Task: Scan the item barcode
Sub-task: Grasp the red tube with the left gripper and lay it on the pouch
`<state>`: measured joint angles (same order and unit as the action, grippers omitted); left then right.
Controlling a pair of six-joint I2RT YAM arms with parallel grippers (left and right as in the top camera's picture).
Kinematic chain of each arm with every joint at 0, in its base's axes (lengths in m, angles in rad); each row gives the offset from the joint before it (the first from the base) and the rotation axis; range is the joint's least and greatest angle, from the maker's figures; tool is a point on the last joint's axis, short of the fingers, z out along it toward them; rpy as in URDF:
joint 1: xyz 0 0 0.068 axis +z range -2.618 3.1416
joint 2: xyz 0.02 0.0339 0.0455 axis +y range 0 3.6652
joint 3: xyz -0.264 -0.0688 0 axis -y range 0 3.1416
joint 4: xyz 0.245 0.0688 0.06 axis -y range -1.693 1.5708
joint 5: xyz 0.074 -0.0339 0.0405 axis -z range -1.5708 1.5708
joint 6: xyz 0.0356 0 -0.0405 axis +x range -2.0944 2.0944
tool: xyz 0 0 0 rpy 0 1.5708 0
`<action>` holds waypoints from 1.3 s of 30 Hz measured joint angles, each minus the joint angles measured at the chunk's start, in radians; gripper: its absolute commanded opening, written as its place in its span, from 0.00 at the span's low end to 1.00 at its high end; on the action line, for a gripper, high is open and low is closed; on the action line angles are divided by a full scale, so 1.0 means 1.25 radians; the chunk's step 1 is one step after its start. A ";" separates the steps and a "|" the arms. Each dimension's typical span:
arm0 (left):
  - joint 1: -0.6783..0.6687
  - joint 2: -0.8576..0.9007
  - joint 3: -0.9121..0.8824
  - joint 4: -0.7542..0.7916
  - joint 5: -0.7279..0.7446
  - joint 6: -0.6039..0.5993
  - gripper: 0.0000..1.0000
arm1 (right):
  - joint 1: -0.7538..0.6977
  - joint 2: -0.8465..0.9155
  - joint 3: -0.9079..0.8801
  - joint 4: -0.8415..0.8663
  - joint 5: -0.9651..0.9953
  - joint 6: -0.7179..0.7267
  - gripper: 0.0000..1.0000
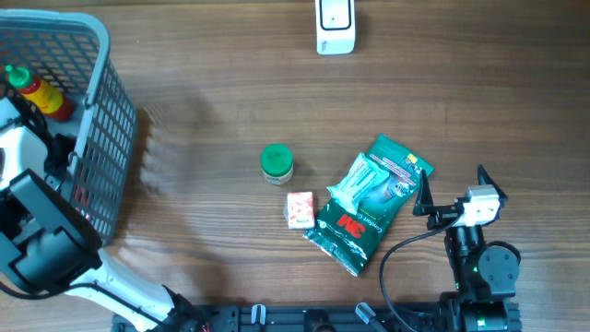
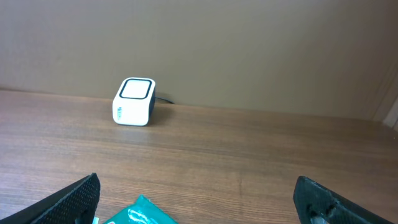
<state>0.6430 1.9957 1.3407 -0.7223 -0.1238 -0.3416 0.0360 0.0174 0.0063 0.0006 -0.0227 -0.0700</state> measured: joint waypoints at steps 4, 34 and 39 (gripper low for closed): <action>-0.002 -0.008 -0.024 0.039 -0.038 0.009 0.04 | 0.000 0.000 0.000 0.000 0.000 0.000 1.00; 0.000 -0.302 0.267 -0.262 0.060 -0.023 0.04 | 0.000 0.000 0.000 0.000 0.000 0.000 1.00; -0.001 -0.486 0.281 -0.173 0.154 -0.074 0.04 | 0.000 0.000 0.000 0.000 0.000 0.000 1.00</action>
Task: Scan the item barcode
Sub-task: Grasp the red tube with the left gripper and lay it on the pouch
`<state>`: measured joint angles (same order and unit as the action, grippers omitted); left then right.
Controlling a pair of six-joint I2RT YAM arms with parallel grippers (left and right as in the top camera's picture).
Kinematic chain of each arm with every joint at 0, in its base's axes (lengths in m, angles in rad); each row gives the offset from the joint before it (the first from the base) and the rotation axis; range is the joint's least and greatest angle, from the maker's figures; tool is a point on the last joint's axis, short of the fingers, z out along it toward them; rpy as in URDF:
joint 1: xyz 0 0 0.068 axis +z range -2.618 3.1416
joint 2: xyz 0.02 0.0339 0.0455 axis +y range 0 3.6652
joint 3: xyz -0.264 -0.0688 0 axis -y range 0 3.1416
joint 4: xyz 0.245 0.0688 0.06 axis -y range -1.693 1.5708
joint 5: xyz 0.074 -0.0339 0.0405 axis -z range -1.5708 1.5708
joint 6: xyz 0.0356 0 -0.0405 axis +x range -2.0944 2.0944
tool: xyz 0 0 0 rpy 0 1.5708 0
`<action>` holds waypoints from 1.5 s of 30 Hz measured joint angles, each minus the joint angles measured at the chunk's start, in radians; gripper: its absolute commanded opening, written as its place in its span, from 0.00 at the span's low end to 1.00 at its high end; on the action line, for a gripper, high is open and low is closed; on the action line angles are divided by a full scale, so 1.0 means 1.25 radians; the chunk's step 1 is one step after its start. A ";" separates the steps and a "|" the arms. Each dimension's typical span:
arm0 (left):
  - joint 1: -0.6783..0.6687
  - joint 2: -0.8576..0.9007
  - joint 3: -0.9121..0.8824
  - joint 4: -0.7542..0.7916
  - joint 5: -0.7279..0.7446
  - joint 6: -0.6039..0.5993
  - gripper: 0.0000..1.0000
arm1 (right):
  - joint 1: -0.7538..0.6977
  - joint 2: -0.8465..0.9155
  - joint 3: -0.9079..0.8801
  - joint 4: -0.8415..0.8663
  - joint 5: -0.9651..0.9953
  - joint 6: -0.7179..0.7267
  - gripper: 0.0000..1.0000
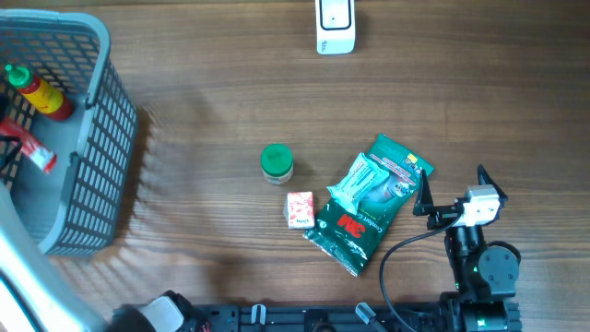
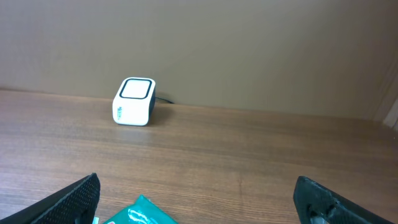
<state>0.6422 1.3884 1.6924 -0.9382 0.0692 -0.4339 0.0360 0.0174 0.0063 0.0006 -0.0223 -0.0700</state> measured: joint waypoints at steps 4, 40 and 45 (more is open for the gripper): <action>-0.039 -0.107 0.004 0.043 0.157 -0.019 0.04 | 0.000 0.000 0.000 0.000 0.000 0.000 1.00; -1.226 0.418 -0.351 0.365 -0.100 -0.356 0.04 | 0.000 0.000 0.000 0.000 0.000 0.000 1.00; -1.233 0.429 -0.351 0.366 -0.106 -0.358 0.09 | 0.000 0.000 0.000 0.000 0.000 0.000 1.00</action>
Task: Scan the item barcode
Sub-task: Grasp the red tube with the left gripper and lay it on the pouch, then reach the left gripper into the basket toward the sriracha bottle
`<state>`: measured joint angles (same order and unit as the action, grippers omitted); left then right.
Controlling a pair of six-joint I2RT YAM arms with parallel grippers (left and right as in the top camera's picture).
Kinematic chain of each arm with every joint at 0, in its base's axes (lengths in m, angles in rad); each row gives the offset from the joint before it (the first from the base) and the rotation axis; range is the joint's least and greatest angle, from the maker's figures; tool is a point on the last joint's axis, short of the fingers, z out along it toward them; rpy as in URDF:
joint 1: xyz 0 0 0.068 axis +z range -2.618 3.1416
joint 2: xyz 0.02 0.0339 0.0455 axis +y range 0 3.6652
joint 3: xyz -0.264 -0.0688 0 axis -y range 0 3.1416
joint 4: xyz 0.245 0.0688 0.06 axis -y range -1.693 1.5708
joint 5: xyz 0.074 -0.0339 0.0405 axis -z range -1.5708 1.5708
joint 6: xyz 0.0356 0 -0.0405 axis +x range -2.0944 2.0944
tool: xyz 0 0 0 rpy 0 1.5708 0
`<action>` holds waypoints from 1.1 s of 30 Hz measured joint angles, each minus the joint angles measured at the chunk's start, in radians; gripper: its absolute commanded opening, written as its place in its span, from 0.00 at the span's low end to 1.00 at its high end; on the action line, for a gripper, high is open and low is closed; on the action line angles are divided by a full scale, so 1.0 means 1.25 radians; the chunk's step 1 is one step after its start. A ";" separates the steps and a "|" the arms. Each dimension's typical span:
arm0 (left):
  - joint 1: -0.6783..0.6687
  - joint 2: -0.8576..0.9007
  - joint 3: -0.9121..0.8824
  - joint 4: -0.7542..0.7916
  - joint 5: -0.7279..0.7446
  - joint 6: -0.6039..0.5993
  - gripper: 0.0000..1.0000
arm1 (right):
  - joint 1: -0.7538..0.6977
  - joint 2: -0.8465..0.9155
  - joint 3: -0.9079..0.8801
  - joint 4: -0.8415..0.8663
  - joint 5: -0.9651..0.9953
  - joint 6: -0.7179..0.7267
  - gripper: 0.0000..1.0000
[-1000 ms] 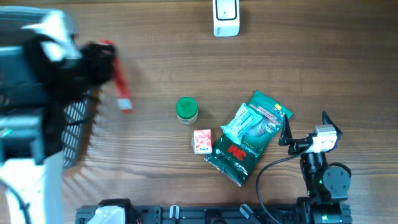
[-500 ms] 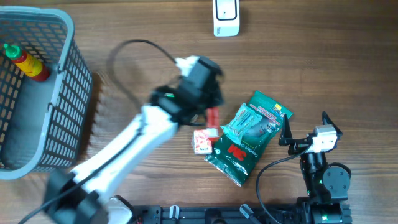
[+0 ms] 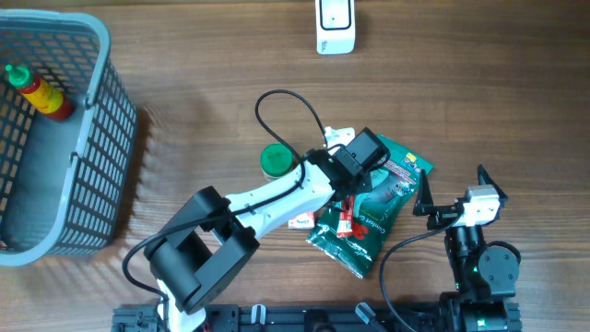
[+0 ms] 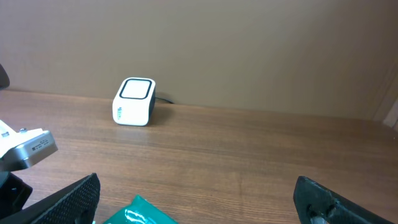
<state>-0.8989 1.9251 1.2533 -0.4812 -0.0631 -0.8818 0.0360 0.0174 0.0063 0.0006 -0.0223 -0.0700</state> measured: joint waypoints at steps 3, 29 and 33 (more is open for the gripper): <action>-0.001 0.000 0.000 0.000 0.000 -0.001 0.45 | 0.000 0.000 0.000 0.000 0.000 0.000 1.00; 0.111 -0.343 0.019 -0.071 -0.246 0.246 1.00 | 0.000 0.000 0.000 0.000 0.000 0.000 1.00; 0.233 -0.461 0.109 -0.114 -0.263 0.302 1.00 | 0.000 0.000 0.000 0.000 0.000 0.000 1.00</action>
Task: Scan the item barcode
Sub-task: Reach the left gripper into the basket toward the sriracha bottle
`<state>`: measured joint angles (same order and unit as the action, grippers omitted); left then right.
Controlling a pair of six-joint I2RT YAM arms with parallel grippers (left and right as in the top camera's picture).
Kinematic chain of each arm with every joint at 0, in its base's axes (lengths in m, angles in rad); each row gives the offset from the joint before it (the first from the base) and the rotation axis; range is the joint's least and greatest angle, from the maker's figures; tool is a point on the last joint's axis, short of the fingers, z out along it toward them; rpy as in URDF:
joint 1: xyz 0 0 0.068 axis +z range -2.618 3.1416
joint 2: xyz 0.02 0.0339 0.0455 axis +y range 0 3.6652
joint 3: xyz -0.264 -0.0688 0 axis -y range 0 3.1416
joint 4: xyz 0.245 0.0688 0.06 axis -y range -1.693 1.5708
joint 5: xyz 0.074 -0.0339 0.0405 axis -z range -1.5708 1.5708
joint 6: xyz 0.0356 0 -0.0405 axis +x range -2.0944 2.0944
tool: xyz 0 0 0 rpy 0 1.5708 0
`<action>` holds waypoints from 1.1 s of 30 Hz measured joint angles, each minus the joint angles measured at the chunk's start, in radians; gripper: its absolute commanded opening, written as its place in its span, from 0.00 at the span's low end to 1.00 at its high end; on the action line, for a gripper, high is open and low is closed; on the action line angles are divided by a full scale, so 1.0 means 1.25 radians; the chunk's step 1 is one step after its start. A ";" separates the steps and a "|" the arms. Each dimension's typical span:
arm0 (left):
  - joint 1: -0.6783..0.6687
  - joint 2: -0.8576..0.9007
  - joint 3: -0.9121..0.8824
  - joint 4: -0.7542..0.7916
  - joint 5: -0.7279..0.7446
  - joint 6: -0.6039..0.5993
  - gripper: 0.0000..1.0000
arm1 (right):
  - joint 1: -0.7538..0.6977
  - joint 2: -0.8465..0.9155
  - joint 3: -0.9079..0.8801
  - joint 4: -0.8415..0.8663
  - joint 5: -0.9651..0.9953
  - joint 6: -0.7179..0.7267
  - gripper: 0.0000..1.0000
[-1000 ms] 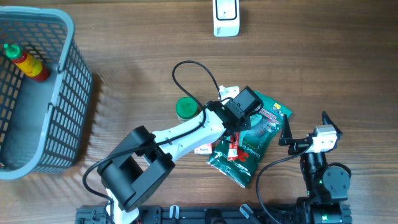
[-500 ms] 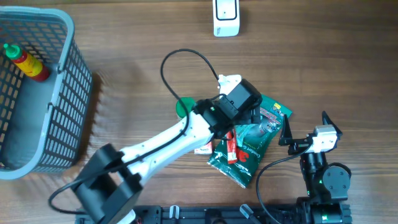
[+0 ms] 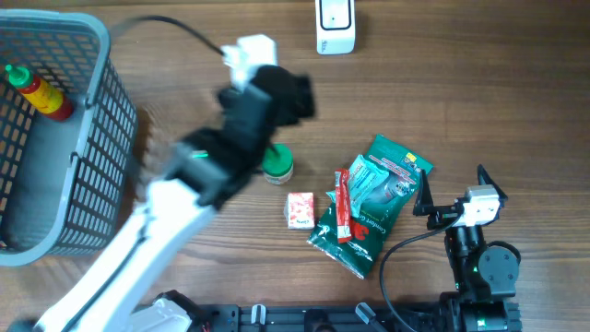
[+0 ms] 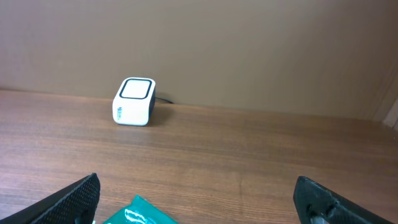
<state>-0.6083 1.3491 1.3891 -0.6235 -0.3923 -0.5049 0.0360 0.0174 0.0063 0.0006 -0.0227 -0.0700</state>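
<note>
The white barcode scanner (image 3: 334, 26) stands at the table's far edge, and shows again as the scanner (image 4: 133, 101) in the right wrist view. A green 3M packet (image 3: 373, 203) lies right of centre with a thin red sachet (image 3: 342, 205) on its left side. My left arm (image 3: 249, 111) is a blur above the green-lidded jar (image 3: 277, 163); its jaws cannot be made out. My right gripper (image 3: 452, 189) rests open just right of the packet, nothing between its fingers. In the wrist view the right gripper (image 4: 196, 196) has the packet's corner (image 4: 140, 211) at the lower left.
A grey wire basket (image 3: 101, 138) holding a red sauce bottle (image 3: 37, 92) fills the far left. A small red box (image 3: 300, 210) lies left of the green packet.
My left arm was over the green packet with the red sachet at its gripper. Now it is up and to the left near the jar, and the sachet lies free on the packet.
My left arm was first down in the basket. Then a red sachet showed at the basket's left edge with the arm mostly out of view. Later the arm was over the green packet with the sachet. Now the sachet lies there alone. The right arm never moved.
</note>
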 measured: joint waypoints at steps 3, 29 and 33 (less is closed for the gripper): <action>0.121 -0.071 0.080 -0.030 -0.008 0.027 1.00 | 0.000 0.000 0.000 0.000 0.000 0.000 1.00; 0.897 0.270 0.155 0.028 0.096 0.051 1.00 | 0.000 0.000 0.000 0.000 0.000 0.000 1.00; 0.897 0.341 0.155 0.104 0.104 0.086 1.00 | 0.000 0.000 0.000 0.000 0.000 0.000 1.00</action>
<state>0.5125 1.7752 1.5829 -0.4934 -0.2626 -0.3977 0.0360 0.0174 0.0063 0.0006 -0.0223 -0.0700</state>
